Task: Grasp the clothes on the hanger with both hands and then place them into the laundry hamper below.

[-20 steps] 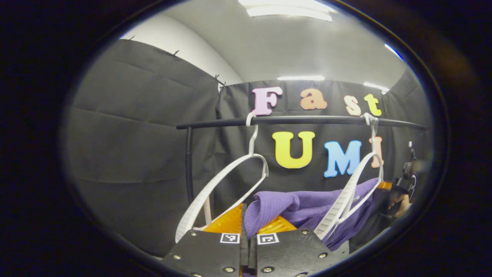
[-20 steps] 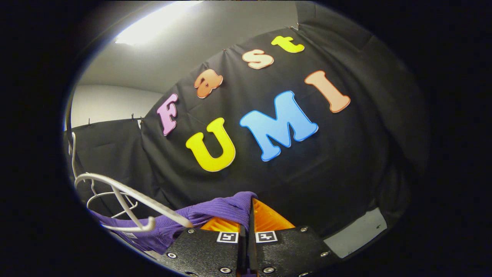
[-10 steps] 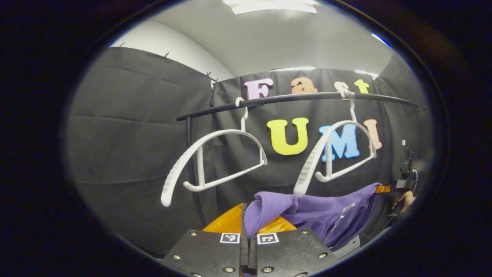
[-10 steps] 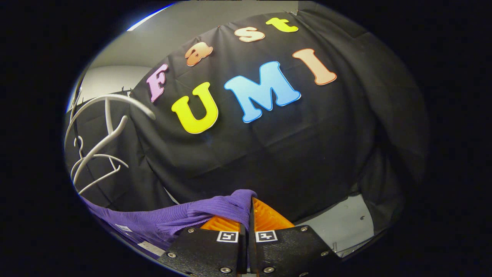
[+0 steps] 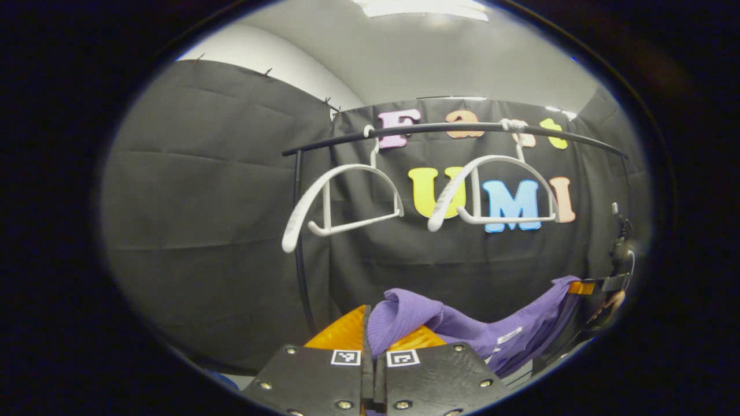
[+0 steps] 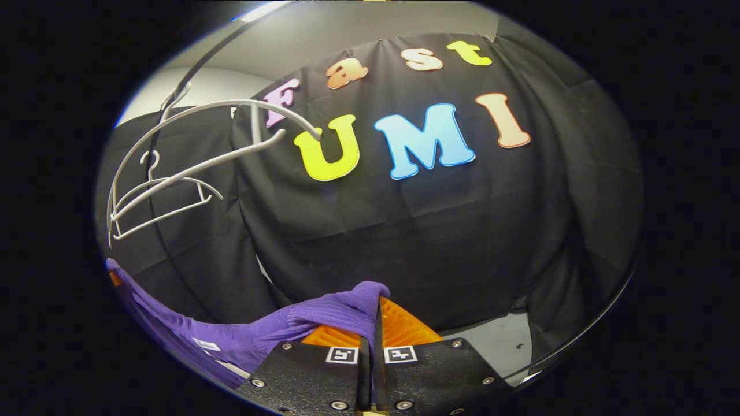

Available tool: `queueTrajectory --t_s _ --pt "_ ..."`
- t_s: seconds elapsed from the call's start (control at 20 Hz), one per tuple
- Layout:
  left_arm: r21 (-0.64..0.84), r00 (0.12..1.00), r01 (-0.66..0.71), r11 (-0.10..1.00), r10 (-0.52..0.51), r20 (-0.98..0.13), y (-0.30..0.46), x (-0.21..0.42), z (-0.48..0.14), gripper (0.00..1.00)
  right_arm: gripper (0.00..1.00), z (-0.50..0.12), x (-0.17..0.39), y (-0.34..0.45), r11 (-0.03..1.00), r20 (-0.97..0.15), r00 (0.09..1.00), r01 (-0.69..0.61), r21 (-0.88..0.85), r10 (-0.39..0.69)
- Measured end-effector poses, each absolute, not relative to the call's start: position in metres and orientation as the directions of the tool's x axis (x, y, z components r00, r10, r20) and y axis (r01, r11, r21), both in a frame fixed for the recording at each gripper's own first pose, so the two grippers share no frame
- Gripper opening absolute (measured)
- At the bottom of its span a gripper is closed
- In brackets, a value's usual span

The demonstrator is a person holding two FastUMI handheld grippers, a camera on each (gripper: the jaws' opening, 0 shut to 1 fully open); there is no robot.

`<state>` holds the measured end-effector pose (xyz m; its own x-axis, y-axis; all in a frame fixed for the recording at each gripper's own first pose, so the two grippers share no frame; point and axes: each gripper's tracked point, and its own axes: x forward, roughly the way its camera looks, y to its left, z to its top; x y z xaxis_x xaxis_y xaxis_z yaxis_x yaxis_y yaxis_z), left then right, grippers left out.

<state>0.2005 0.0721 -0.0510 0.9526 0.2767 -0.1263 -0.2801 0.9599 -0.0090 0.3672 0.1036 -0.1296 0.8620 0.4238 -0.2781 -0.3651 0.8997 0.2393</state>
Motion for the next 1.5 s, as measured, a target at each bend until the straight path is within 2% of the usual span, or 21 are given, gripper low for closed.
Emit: queueTrajectory --t_s 0.15,0.2,0.25,0.3,0.45,0.7,0.9,1.3,1.4,1.5 --pt "-0.032 0.959 -0.261 0.965 0.255 -0.126 0.059 0.176 -0.055 0.01 0.02 -0.121 0.337 0.114 0.894 -0.266 0.855 -0.406 0.189 0.445" --pt "-0.038 0.962 -0.251 0.967 0.245 -0.121 0.054 0.169 -0.053 0.06 0.0 -0.118 0.324 0.117 0.89 -0.262 0.852 -0.417 0.183 0.453" --pt "-0.042 0.966 -0.238 0.97 0.233 -0.113 0.05 0.163 -0.049 0.06 0.02 -0.113 0.311 0.121 0.888 -0.258 0.85 -0.425 0.177 0.459" --pt "-0.047 0.971 -0.222 0.974 0.217 -0.1 0.043 0.163 -0.045 0.01 0.01 -0.107 0.296 0.124 0.884 -0.249 0.849 -0.433 0.177 0.466" --pt "-0.068 0.984 -0.167 0.984 0.163 -0.068 0.035 0.159 -0.026 0.01 0.02 -0.085 0.261 0.132 0.882 -0.226 0.855 -0.431 0.192 0.467" --pt "-0.124 0.996 -0.08 0.989 0.074 -0.046 0.028 0.14 -0.009 0.01 0.02 -0.047 0.205 0.138 0.886 -0.181 0.878 -0.398 0.24 0.443" --pt "-0.153 0.999 -0.02 0.988 0.012 -0.049 0.028 0.118 -0.008 0.01 0.02 -0.026 0.165 0.144 0.903 -0.145 0.902 -0.374 0.211 0.407" --pt "-0.132 0.985 0.165 0.977 -0.17 -0.033 0.004 0.094 0.002 0.01 0.02 -0.003 0.103 0.144 0.938 -0.105 0.943 -0.292 0.184 0.315" --pt "-0.135 0.98 0.19 0.972 -0.195 -0.028 -0.005 0.092 0.004 0.01 0.0 0.001 0.092 0.147 0.941 -0.099 0.945 -0.291 0.174 0.31" --pt "-0.139 0.976 0.209 0.968 -0.215 -0.025 -0.015 0.085 0.006 0.01 0.03 0.004 0.079 0.15 0.937 -0.094 0.943 -0.3 0.18 0.32"
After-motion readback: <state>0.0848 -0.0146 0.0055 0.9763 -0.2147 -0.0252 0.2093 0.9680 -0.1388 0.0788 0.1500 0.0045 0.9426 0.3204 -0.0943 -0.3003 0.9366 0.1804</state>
